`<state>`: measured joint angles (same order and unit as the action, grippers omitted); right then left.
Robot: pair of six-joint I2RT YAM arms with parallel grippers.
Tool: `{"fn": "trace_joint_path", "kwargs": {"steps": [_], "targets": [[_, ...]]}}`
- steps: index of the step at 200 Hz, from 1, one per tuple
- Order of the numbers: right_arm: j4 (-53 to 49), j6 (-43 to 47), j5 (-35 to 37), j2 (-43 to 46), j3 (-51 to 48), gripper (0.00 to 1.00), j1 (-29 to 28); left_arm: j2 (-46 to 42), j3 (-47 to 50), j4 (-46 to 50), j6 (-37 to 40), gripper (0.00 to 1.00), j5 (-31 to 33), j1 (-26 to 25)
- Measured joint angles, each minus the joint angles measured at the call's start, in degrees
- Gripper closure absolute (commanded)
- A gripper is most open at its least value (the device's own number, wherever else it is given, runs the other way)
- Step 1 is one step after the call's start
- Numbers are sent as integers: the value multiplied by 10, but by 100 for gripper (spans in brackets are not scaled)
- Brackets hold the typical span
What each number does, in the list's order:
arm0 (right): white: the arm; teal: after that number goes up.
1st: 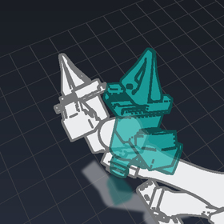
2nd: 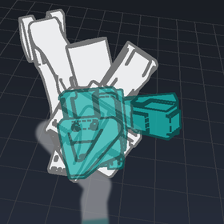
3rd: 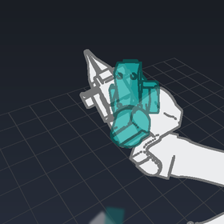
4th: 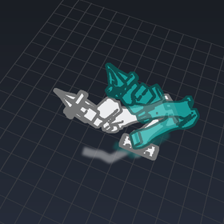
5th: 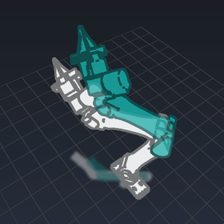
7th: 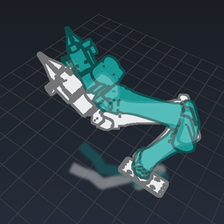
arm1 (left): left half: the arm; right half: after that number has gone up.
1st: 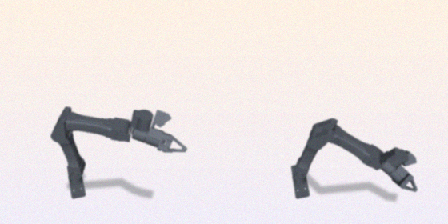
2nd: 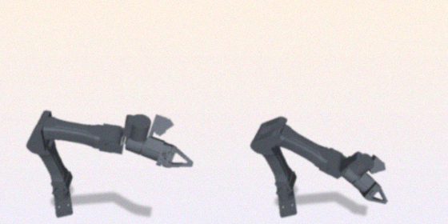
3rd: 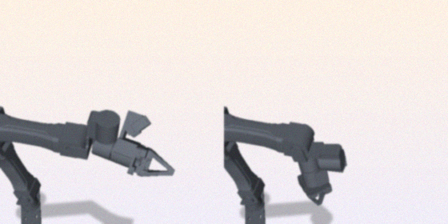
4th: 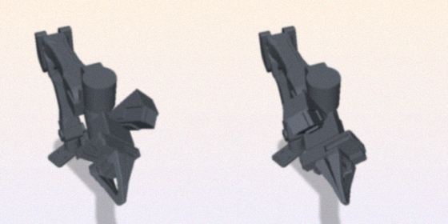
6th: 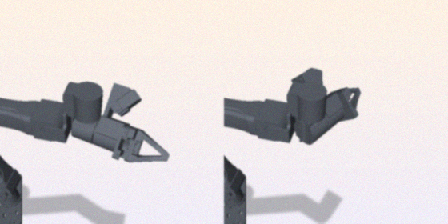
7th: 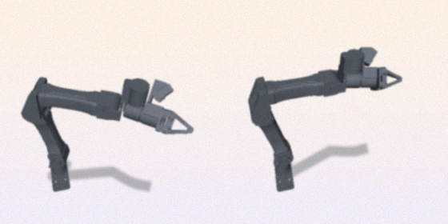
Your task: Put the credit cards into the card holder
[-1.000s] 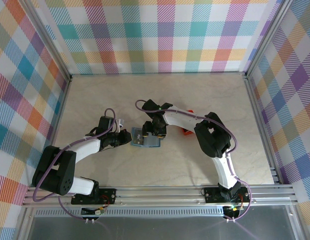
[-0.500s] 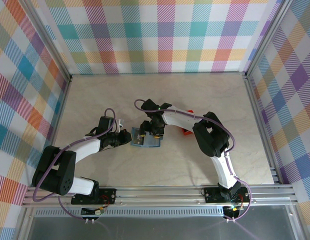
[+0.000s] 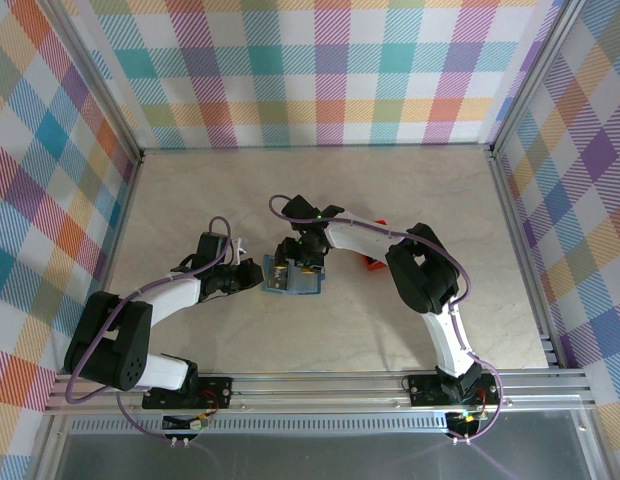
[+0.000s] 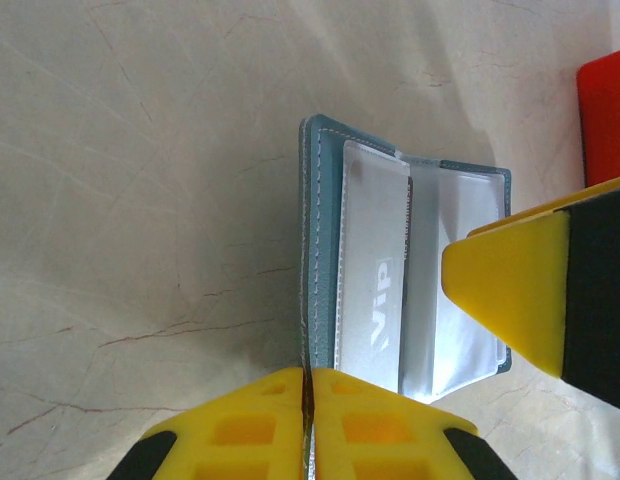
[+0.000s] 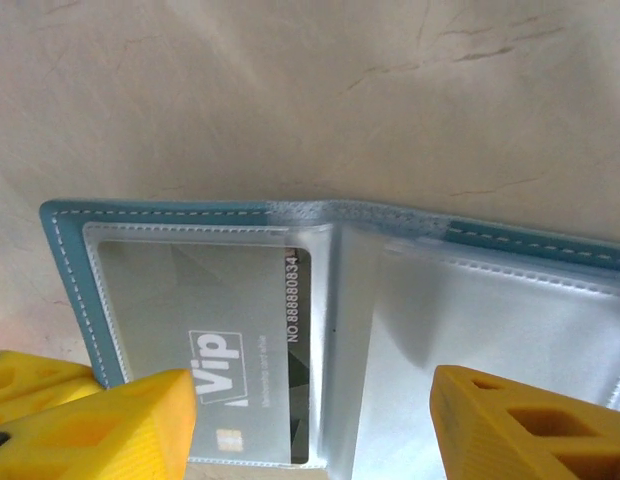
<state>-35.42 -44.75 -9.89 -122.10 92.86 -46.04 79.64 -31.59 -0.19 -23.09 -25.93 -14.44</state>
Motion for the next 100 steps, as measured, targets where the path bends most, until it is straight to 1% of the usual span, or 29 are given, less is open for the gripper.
{"fn": "trace_joint_path", "kwargs": {"steps": [47,100], "targets": [[-34,4,54,21,-6,35,0,0,0,0,0,90,0,0],[-41,4,58,26,-8,34,0,0,0,0,0,90,0,0]]}}
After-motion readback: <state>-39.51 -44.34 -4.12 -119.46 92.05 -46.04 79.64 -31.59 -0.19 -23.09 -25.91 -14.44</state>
